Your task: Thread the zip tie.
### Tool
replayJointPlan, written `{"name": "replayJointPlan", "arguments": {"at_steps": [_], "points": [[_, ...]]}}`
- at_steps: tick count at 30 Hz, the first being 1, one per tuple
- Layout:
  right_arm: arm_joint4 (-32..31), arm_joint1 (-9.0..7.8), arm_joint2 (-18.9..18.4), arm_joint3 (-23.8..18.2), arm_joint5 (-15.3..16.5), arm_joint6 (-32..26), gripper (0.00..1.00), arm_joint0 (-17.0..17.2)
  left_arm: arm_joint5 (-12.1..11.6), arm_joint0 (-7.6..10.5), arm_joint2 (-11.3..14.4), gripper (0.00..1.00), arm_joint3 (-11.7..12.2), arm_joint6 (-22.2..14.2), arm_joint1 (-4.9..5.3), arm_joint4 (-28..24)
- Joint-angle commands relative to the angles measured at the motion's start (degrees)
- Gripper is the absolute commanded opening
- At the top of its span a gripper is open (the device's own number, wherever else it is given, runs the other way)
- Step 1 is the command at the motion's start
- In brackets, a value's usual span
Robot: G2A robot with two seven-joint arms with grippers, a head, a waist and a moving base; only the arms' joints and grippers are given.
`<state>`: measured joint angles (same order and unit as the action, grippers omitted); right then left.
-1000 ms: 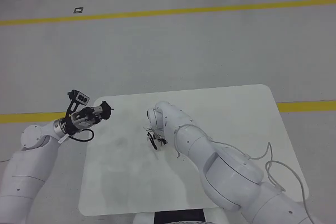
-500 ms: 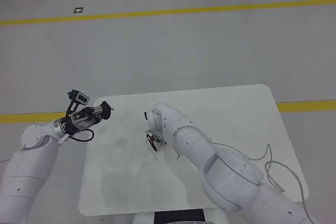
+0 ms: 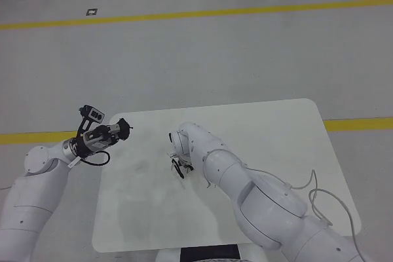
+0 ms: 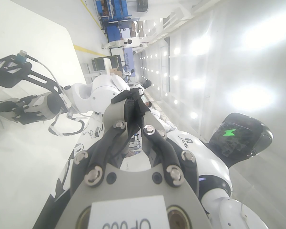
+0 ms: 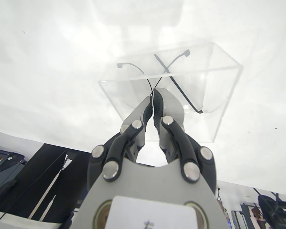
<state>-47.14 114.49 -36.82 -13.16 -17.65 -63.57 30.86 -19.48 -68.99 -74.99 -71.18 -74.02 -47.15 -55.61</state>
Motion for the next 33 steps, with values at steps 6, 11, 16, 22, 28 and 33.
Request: {"name": "replayJointPlan", "arguments": {"at_steps": [6, 11, 16, 22, 28, 33], "points": [[-0.53, -0.01, -0.2, -0.26, -0.53, -0.38, 0.0, -0.13, 0.0, 0.0, 0.0, 0.0, 0.0, 0.0, 0.0, 0.0], [-0.54, 0.0, -0.58, -0.68, -0.75, -2.34, 0.0, -1.69, 0.0, 0.0, 0.0, 0.0, 0.0, 0.0, 0.0, 0.0], [-0.42, -0.06, -1.06, -0.61, -0.32, -5.22, 0.0, -4.11, 0.0, 0.0, 0.0, 0.0, 0.0, 0.0, 0.0, 0.0], [-0.03, -0.58, -1.91, -0.12, 0.49, -8.6, 0.0, -6.56, 0.0, 0.0, 0.0, 0.0, 0.0, 0.0, 0.0, 0.0], [2.44, -1.68, -3.99, 0.27, 1.21, -10.49, 0.0, -8.44, 0.0, 0.0, 0.0, 0.0, 0.0, 0.0, 0.0, 0.0], [7.18, -3.55, -7.8, -1.17, 1.25, -5.43, 0.0, -9.42, 0.0, 0.0, 0.0, 0.0, 0.0, 0.0, 0.0, 0.0]]}}
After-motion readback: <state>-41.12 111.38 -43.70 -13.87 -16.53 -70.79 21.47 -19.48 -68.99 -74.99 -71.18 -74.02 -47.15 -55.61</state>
